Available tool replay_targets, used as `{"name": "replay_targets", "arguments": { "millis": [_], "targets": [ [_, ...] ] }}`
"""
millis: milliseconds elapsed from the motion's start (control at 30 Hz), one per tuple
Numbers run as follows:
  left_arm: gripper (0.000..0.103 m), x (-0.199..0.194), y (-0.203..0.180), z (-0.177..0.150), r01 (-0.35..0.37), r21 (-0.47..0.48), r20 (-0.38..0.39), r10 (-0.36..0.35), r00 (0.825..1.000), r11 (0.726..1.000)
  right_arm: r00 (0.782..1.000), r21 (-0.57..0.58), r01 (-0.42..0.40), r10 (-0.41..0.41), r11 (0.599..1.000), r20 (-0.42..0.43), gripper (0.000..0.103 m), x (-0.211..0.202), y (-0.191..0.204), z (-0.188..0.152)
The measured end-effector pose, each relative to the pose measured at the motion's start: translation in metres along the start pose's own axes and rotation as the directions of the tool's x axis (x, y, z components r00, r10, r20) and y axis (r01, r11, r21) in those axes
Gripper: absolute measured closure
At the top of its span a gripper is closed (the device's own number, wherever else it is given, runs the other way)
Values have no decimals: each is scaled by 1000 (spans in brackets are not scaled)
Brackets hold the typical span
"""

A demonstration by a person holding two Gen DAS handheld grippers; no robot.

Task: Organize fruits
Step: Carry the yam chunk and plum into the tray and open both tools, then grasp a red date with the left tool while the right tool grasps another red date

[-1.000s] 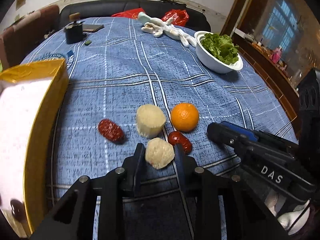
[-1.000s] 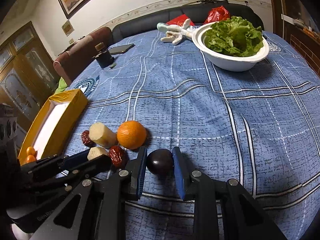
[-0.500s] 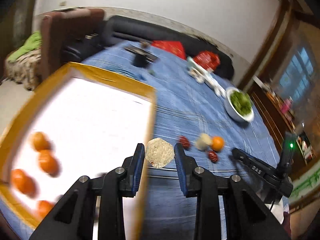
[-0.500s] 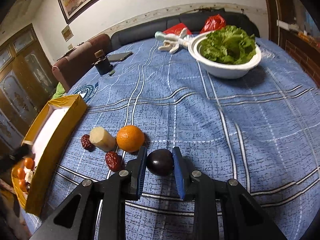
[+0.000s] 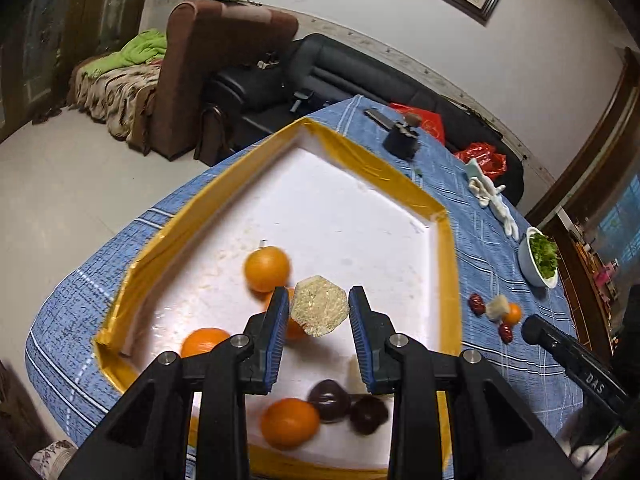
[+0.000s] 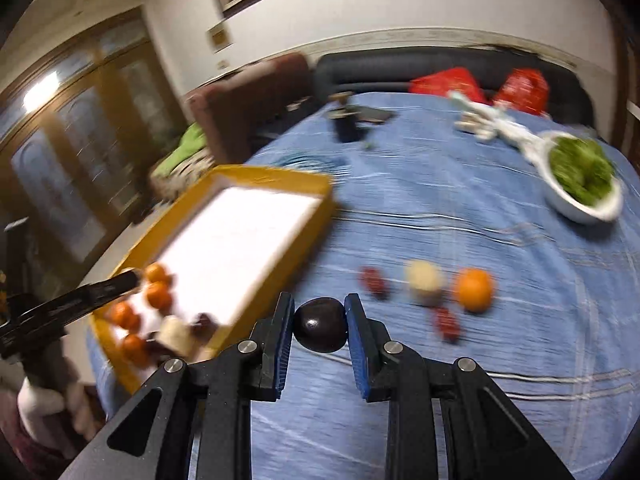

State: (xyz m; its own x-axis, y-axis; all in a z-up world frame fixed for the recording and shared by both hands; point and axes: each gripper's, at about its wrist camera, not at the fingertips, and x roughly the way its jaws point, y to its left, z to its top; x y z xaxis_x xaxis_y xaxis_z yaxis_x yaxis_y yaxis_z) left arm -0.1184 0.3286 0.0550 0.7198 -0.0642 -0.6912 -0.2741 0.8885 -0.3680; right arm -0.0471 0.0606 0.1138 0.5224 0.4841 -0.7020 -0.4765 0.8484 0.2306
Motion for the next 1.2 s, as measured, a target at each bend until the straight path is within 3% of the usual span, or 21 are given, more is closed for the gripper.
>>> {"name": "replay_targets", "arguments": {
  "millis": [233, 300, 367, 467, 500, 600, 800, 933, 1200],
  "targets": [
    [72, 4, 18, 0, 14, -47, -13, -15, 1000, 999, 992, -69, -63, 55, 996, -110, 74, 57, 61, 7],
    [66, 0, 22, 0, 20, -59, -7, -20, 1000, 998, 989, -75, -72, 61, 995, -137, 73, 71, 71, 9],
    [47, -5, 26, 0, 24, -77, 4, -24, 1000, 997, 985, -81, -79, 65, 994, -161, 73, 85, 78, 9],
    [39, -13, 31, 1, 17, -87, 19, -16, 1000, 996, 977, -51, -101, 89, 994, -195, 72, 99, 80, 7],
    [38, -15, 32, 1, 19, -89, 17, -18, 1000, 996, 975, -40, -107, 97, 993, -198, 64, 99, 78, 7],
    [34, -21, 33, 1, 34, -101, 21, -32, 999, 994, 977, -13, -119, 115, 993, -181, 52, 95, 74, 7],
    [27, -24, 15, 0, 46, -77, 21, -44, 999, 996, 982, 30, -119, 122, 992, -145, 52, 76, 58, 8],
    [18, -23, -8, -1, 7, -26, 13, -7, 1000, 1000, 983, 58, -146, 152, 988, -105, 51, 54, 38, 4],
    [17, -19, -49, -15, 30, 68, -30, -28, 999, 997, 994, 135, -105, 106, 985, -3, 45, -3, -18, -9]
  ]
}}
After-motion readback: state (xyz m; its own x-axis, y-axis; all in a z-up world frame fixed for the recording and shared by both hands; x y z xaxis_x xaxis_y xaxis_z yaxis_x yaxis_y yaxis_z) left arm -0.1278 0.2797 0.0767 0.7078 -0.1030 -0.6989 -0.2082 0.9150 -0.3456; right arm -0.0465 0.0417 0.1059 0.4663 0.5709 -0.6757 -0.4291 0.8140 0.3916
